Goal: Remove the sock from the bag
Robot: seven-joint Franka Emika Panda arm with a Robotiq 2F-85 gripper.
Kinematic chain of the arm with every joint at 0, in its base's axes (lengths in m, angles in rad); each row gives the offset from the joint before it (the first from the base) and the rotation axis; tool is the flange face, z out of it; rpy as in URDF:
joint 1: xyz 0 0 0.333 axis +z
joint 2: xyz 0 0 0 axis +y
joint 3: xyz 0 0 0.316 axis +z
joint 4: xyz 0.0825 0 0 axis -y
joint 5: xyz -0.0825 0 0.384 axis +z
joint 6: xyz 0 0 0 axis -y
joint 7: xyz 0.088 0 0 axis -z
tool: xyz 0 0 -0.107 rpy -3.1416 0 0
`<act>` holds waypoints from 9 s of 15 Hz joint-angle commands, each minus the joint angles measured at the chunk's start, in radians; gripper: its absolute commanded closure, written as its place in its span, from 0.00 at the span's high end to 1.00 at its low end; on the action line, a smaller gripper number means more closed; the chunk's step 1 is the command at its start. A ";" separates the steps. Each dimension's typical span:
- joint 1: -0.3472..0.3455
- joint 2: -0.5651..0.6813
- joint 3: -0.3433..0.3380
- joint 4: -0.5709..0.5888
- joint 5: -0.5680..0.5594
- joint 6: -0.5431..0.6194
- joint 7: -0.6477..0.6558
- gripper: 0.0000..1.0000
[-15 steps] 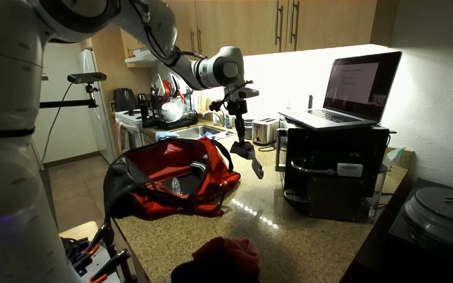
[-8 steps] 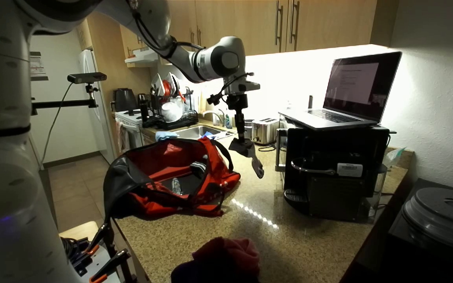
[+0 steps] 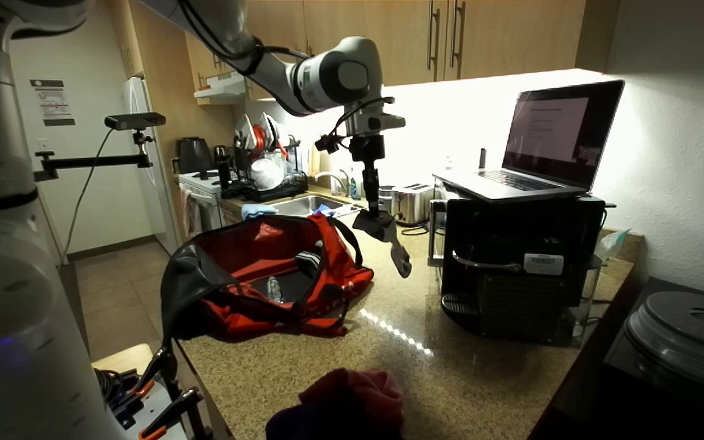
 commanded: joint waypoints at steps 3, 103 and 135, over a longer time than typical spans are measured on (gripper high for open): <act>-0.053 -0.123 0.014 -0.098 -0.002 0.007 -0.062 0.03; -0.202 -0.159 -0.040 -0.332 0.157 0.018 -0.823 1.00; -0.118 -0.094 0.049 -0.239 0.266 -0.151 -1.062 1.00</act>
